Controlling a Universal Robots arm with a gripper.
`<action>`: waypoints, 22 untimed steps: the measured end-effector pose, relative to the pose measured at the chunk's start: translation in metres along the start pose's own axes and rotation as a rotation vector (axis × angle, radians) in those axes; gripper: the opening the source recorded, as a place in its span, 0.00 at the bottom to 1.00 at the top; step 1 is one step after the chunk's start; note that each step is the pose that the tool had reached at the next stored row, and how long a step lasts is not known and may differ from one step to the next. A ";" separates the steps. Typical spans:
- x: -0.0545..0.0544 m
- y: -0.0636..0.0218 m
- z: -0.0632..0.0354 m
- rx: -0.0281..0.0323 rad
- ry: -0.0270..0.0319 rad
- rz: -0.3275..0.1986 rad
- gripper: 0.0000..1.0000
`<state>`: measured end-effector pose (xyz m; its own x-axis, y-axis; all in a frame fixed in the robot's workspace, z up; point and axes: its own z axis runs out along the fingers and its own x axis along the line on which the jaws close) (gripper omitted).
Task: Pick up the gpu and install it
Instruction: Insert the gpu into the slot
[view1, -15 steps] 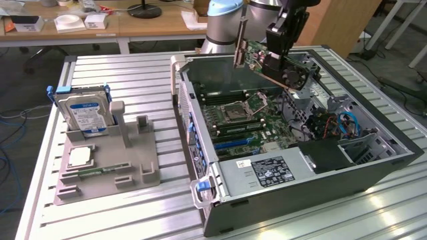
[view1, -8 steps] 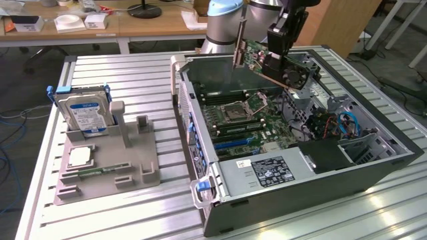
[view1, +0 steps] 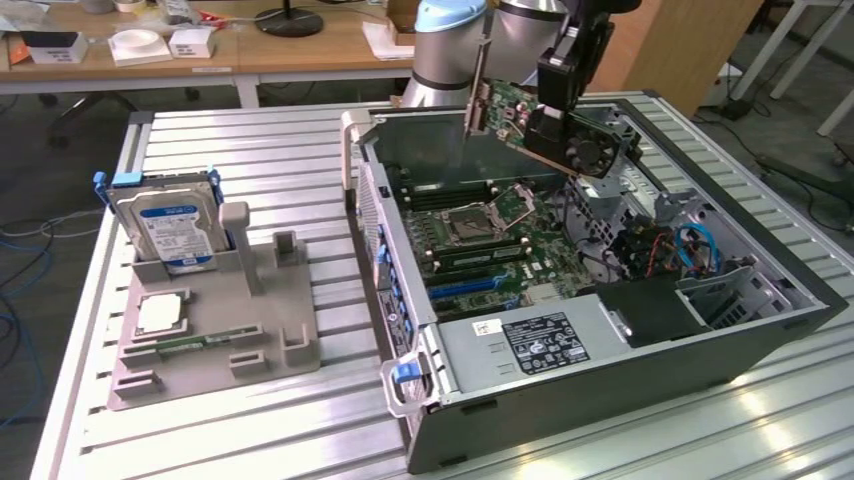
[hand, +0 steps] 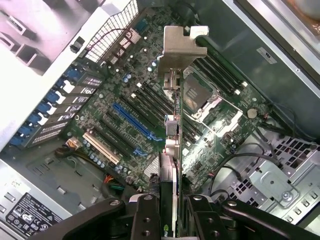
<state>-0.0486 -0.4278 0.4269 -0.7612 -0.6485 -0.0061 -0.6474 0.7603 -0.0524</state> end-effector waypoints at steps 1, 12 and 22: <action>0.000 0.0000 0.0000 0.0000 -0.0002 -0.005 0.26; 0.000 -0.0001 0.0000 -0.0004 -0.0034 -0.067 0.26; 0.000 -0.0001 -0.0001 -0.0007 -0.0064 -0.125 0.26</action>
<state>-0.0486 -0.4280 0.4270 -0.6743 -0.7384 -0.0059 -0.7372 0.6736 -0.0525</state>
